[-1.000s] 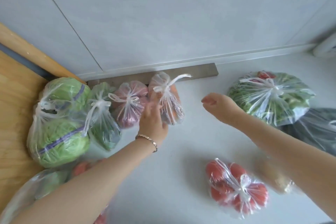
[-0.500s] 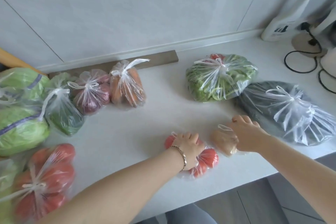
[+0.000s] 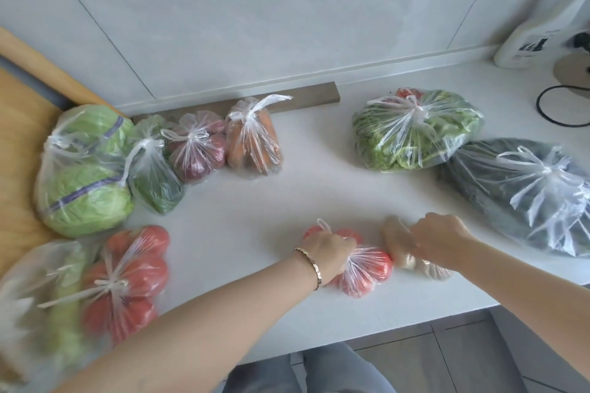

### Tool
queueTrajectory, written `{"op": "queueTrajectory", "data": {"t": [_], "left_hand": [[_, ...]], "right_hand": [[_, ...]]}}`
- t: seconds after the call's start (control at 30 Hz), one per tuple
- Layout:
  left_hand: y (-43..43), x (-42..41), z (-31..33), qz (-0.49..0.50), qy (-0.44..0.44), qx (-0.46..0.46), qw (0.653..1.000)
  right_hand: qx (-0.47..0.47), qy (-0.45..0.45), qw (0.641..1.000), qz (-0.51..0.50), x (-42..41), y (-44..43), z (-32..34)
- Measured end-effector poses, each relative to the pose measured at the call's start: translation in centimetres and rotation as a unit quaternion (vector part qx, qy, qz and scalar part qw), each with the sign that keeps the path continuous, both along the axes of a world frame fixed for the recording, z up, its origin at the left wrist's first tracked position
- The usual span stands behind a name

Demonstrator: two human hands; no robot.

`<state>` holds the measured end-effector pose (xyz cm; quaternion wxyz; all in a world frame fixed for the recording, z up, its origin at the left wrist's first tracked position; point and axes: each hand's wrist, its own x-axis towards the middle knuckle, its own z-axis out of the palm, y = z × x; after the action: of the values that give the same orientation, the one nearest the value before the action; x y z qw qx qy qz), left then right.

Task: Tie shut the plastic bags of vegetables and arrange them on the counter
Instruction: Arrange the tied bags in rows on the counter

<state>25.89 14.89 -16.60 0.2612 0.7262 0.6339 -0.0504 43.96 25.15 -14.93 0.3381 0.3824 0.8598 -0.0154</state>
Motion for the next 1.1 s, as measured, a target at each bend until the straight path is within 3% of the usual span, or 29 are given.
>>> {"op": "queueTrajectory", "data": {"t": [0.2, 0.43, 0.6, 0.73, 0.83, 0.93, 1.0, 1.1], "left_hand": [[-3.6, -7.8, 1.9, 0.227, -0.07, 0.038, 0.971], [-6.6, -17.6, 1.3, 0.479, -0.114, 0.056, 0.869], [-6.2, -20.9, 1.1, 0.586, -0.13, 0.102, 0.793], [-5.8, -22.5, 0.4, 0.634, -0.159, 0.108, 0.749], [-5.7, -23.1, 0.1, 0.628, -0.162, 0.08, 0.757], [-5.4, -23.6, 0.4, 0.576, -0.133, 0.011, 0.806], [-4.9, -23.3, 1.2, 0.528, -0.065, -0.021, 0.846], [-3.2, -21.5, 3.2, 0.43, 0.06, 0.026, 0.901]], "right_hand": [[-0.093, 0.094, 0.967, -0.216, -4.7, -2.1, 0.0], [-0.16, 0.235, 0.905, -0.315, -16.2, -5.2, -0.7], [-0.198, 0.329, 0.851, -0.358, -23.4, -5.7, -0.1], [-0.193, 0.347, 0.841, -0.368, -28.5, -5.7, 0.1], [-0.175, 0.351, 0.843, -0.367, -30.3, -5.5, -0.1], [-0.213, 0.365, 0.851, -0.311, -30.5, -4.9, 0.3], [-0.237, 0.361, 0.861, -0.268, -29.7, -4.5, 1.1], [-0.265, 0.377, 0.849, -0.26, -26.5, -3.1, 1.5]]}}
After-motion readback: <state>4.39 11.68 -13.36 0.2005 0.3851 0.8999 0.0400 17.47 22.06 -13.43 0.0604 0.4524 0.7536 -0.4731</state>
